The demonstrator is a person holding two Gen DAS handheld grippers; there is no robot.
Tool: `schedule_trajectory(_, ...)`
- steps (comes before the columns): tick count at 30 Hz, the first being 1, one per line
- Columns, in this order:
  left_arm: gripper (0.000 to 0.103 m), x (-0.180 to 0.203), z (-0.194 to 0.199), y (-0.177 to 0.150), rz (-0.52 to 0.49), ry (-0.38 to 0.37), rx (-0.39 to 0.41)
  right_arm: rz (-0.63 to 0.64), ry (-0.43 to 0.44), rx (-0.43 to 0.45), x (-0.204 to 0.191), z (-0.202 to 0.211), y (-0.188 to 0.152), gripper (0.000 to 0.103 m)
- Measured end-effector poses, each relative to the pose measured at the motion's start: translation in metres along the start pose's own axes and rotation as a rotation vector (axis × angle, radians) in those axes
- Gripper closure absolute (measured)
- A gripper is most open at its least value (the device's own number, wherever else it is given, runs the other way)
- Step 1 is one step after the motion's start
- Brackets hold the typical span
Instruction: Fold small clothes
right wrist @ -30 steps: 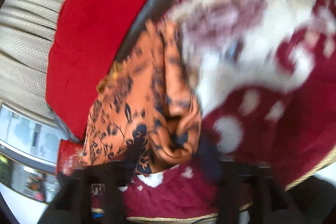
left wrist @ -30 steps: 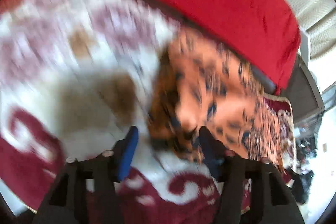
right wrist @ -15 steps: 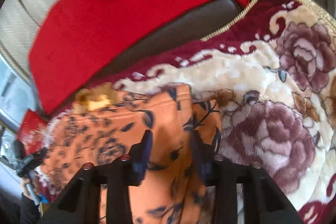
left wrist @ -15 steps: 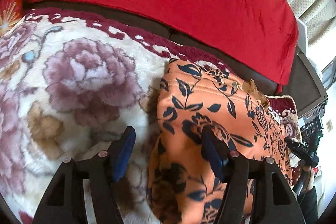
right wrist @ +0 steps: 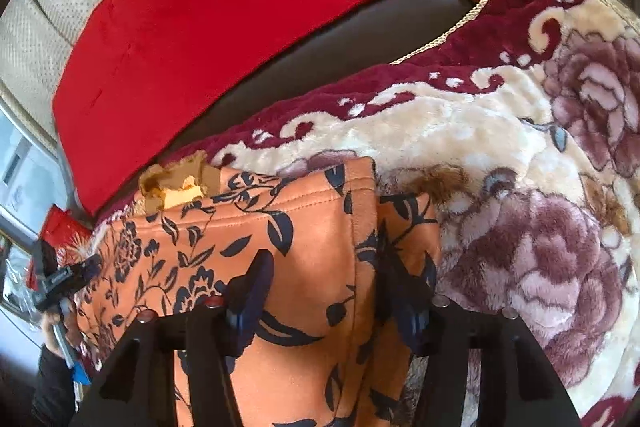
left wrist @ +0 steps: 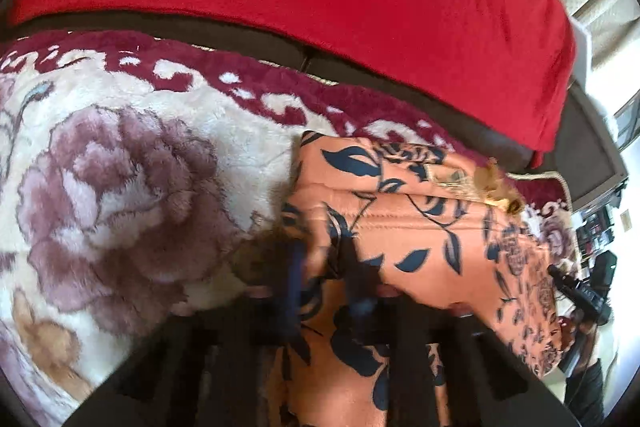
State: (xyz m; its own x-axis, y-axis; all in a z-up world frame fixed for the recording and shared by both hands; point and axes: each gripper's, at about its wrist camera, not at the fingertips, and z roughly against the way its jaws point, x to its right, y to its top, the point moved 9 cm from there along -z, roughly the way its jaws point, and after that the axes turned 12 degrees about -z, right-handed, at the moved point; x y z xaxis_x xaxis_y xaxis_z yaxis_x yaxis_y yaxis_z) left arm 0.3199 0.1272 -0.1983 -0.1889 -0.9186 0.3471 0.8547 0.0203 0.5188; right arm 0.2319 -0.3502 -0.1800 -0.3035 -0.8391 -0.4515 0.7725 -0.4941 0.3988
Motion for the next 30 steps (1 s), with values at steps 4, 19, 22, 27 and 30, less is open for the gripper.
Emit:
schedule_trajectory(4, 0.099, 0.008, 0.015, 0.011, -0.061, 0.020, 0.055, 0.015, -0.024, 0.005, -0.001, 0.001, 0.005, 0.096)
schedule_trajectory(19, 0.092, 0.004, -0.044, 0.042, -0.140, 0.146, -0.004, -0.002, -0.077, 0.138, 0.020, 0.018, 0.017, 0.093)
schedule_trajectory(22, 0.074, 0.005, -0.020, 0.041, -0.150, 0.181, 0.035, -0.109, -0.030, 0.135, 0.038, 0.010, 0.011, 0.072)
schedule_trajectory(27, 0.059, 0.017, 0.061, 0.030, -0.149, 0.183, 0.160, -0.143, -0.040, 0.246, 0.042, 0.062, 0.005, 0.026)
schedule_trajectory(30, 0.050, 0.036, 0.101, -0.001, -0.136, 0.117, 0.220, -0.163, 0.083, 0.276, 0.019, 0.103, -0.012, 0.026)
